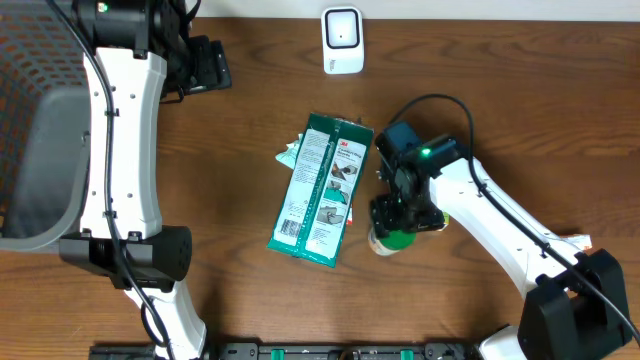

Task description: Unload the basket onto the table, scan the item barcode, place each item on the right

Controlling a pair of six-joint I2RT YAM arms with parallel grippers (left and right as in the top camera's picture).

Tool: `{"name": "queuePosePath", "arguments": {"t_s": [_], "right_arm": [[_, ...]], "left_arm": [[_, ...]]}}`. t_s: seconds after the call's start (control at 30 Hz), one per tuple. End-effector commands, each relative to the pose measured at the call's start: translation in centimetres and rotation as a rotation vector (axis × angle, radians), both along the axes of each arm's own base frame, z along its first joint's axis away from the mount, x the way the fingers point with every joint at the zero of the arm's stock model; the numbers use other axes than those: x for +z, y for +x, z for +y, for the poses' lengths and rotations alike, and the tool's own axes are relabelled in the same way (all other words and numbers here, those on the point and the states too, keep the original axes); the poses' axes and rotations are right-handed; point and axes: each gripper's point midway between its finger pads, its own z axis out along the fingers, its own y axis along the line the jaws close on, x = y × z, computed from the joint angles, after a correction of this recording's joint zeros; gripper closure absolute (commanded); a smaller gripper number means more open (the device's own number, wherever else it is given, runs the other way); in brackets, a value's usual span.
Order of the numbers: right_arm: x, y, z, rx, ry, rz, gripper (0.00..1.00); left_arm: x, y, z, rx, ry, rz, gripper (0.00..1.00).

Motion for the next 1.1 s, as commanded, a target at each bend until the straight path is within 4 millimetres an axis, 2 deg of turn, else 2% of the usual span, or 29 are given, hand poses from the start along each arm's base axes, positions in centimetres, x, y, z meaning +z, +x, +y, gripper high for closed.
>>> {"name": "queuePosePath", "arguments": {"t_s": [0.0,0.2,0.27,0.47,0.53,0.63,0.73,0.8,0.87,0.97,1.07], "right_arm": [[0.6,0.8,0.3,0.019,0.017,-0.03,0.01],[1.3,1.4,-0.1,0.008,0.024,-0.042,0.01],[2.2,1.8,-0.2,-0.002,0.03,-0.055,0.01],[7.0,3.8,0.6,-0.05,0.094,-0.169,0.01],[7.9,3.9,1.2,-0.082,0.138,-0.185,0.01],[8.0,3.9,1.1,-0.087,0.136,-0.192,0.01],[7.6,3.2,0.8,-0.174,0.114,-0.158,0.09],[7.5,2.7,0.7,-0.213,0.083,-0.15,0.2],[7.7,2.4,0.9,-0.24,0.061,-0.159,0.23],[7.8,1.8,1.3,-0.258,0.025,-0.181,0.34],[7.6,0.6,2.1,-0.26,-0.006,-0.178,0.37]], "left_arm": [[0.6,-0.4,0.1,0.009,-0.001,-0.013,0.13],[0.6,-0.4,0.1,0.01,-0.001,-0.013,0.13],[0.6,-0.4,0.1,0.01,-0.001,-0.013,0.13],[0.6,-0.4,0.1,0.01,-0.001,-0.013,0.13],[0.6,-0.4,0.1,0.01,-0.001,-0.013,0.13],[0.6,-0.4,0.1,0.01,-0.001,-0.013,0.13],[0.6,-0.4,0.1,0.01,-0.001,-0.013,0.13],[0.6,-0.4,0.1,0.01,-0.001,-0.013,0.13],[0.6,-0.4,0.1,0.01,-0.001,-0.013,0.13],[0.6,-0.4,0.1,0.01,-0.001,-0.013,0.13],[0.6,-0.4,0.1,0.01,-0.001,-0.013,0.13]]}}
